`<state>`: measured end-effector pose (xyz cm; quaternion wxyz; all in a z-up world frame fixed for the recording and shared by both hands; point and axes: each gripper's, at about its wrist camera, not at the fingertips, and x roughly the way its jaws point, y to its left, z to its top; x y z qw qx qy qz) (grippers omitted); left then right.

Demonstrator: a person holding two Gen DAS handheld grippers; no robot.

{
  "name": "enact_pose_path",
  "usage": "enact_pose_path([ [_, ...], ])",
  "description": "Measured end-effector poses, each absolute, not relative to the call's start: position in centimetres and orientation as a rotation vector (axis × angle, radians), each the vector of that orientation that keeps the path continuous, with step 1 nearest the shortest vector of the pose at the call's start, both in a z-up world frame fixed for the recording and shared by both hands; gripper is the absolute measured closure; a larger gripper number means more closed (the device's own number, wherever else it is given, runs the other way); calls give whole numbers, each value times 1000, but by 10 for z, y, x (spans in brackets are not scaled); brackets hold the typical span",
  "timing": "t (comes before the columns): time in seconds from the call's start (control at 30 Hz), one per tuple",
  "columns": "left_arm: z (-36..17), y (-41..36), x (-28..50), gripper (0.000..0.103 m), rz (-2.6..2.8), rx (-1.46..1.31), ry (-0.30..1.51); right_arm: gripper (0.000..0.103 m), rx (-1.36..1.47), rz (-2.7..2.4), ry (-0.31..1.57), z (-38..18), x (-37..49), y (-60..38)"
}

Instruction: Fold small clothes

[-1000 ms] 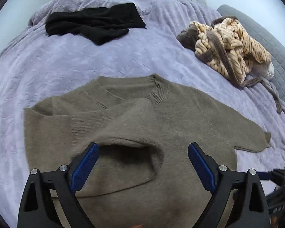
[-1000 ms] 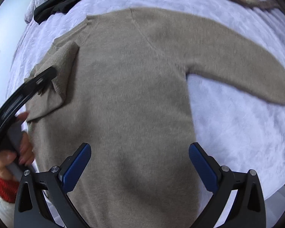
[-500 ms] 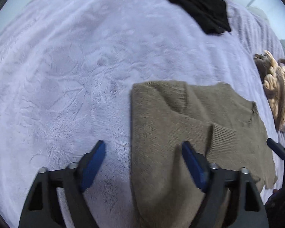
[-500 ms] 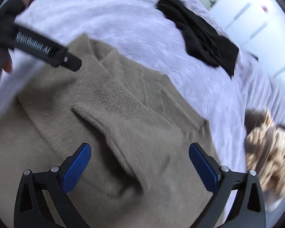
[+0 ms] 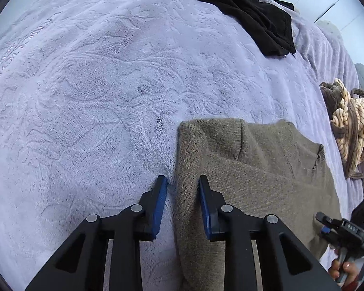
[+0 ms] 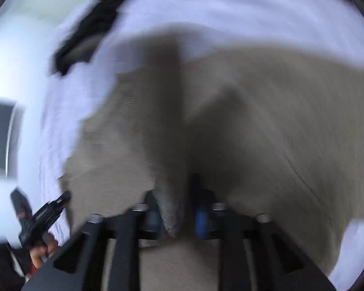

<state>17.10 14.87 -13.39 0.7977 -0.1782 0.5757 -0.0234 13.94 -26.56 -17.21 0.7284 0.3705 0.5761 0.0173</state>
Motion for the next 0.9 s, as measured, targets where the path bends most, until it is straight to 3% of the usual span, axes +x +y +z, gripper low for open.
enact_pose_path([
  [0.13, -134, 150, 177, 76, -77, -391, 1248, 51, 995, 257, 1214, -158, 110, -236],
  [0.23, -138, 153, 180, 68, -80, -407, 1270, 50, 1111, 457, 1320, -177, 106, -162],
  [0.33, -137, 152, 179, 66, -84, -403, 1258, 50, 1147, 541, 1375, -199, 120, -94],
  [0.37, -137, 151, 179, 67, -85, -388, 1253, 50, 1169, 558, 1373, -205, 124, -76],
  [0.43, -135, 154, 177, 81, -89, -375, 1242, 52, 1221, 572, 1372, -216, 135, -46],
  [0.47, -133, 156, 176, 84, -102, -381, 1239, 58, 1240, 578, 1374, -218, 131, -34],
  [0.5, -130, 159, 175, 91, -113, -391, 1230, 90, 1250, 594, 1383, -218, 135, -23],
  [0.53, -125, 163, 174, 93, -123, -390, 1217, 96, 1247, 625, 1378, -212, 140, -12],
  [0.67, -125, 180, 176, 93, -88, -373, 1203, 96, 1106, 714, 1362, -193, 157, 23],
  [0.83, -135, 202, 171, 92, 28, -350, 1218, 94, 1066, 608, 1506, -235, 154, 36],
  [0.87, -133, 206, 168, 92, 19, -364, 1216, 92, 1072, 610, 1501, -233, 150, 34],
  [0.9, -130, 211, 165, 92, 12, -376, 1211, 77, 1050, 611, 1503, -228, 148, 32],
])
